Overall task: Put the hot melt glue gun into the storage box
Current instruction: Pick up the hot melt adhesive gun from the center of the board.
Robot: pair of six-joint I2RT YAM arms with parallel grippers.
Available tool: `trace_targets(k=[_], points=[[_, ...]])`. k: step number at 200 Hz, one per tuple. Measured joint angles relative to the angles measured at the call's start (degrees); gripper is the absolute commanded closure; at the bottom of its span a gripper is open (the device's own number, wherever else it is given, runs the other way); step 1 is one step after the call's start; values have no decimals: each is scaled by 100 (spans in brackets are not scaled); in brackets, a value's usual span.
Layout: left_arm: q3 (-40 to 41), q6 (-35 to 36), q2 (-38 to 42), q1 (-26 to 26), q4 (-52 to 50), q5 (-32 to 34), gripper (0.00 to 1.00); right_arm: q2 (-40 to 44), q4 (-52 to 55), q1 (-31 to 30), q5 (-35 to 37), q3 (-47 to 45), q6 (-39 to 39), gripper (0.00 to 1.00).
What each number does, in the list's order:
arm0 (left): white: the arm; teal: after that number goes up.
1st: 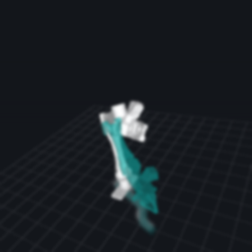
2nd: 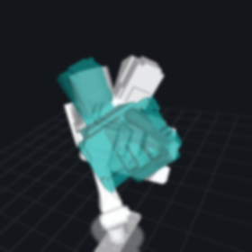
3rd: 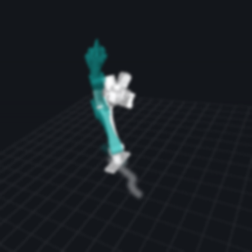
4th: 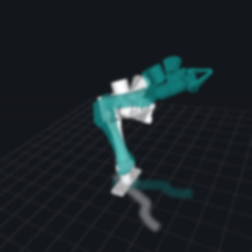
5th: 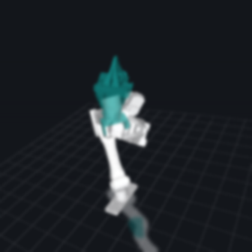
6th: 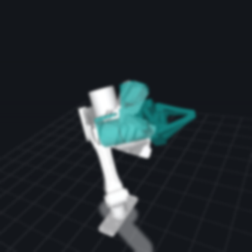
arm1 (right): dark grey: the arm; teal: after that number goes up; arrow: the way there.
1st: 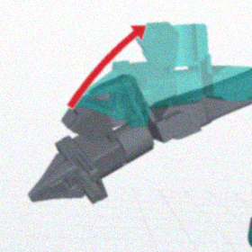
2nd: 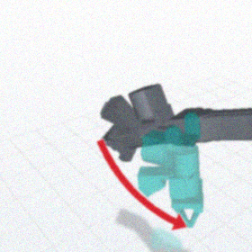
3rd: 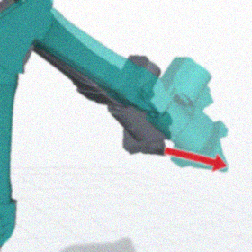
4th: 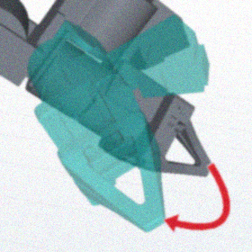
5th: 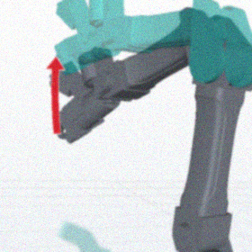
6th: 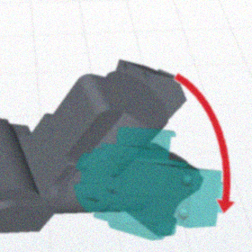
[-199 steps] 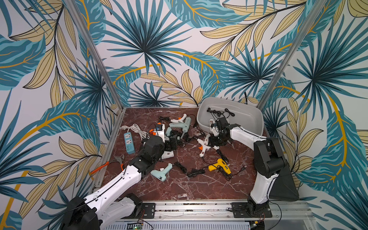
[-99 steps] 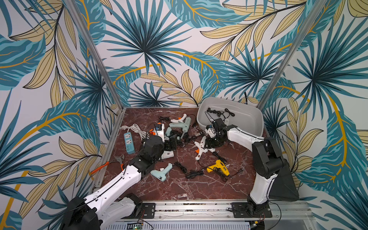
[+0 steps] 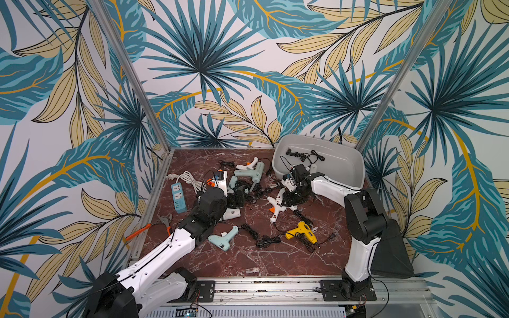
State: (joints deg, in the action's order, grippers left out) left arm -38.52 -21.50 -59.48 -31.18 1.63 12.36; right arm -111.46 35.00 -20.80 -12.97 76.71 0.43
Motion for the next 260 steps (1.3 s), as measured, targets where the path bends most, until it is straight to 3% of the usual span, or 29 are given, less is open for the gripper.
trace_targets(k=[66, 135, 210, 260], points=[[-13, 0, 0, 17, 37, 0, 0, -24, 455, -122, 251, 492, -570, 100], [-22, -9, 9, 28, 72, 48, 0, 566, 664, -636, 280, 748, -1191, 100], [-236, -197, 26, 87, 20, -345, 0, 2114, -479, -885, 142, -116, -1377, 100], [-389, -299, 26, 114, 13, -704, 0, 2470, -1036, -931, 887, -177, -1178, 100]])
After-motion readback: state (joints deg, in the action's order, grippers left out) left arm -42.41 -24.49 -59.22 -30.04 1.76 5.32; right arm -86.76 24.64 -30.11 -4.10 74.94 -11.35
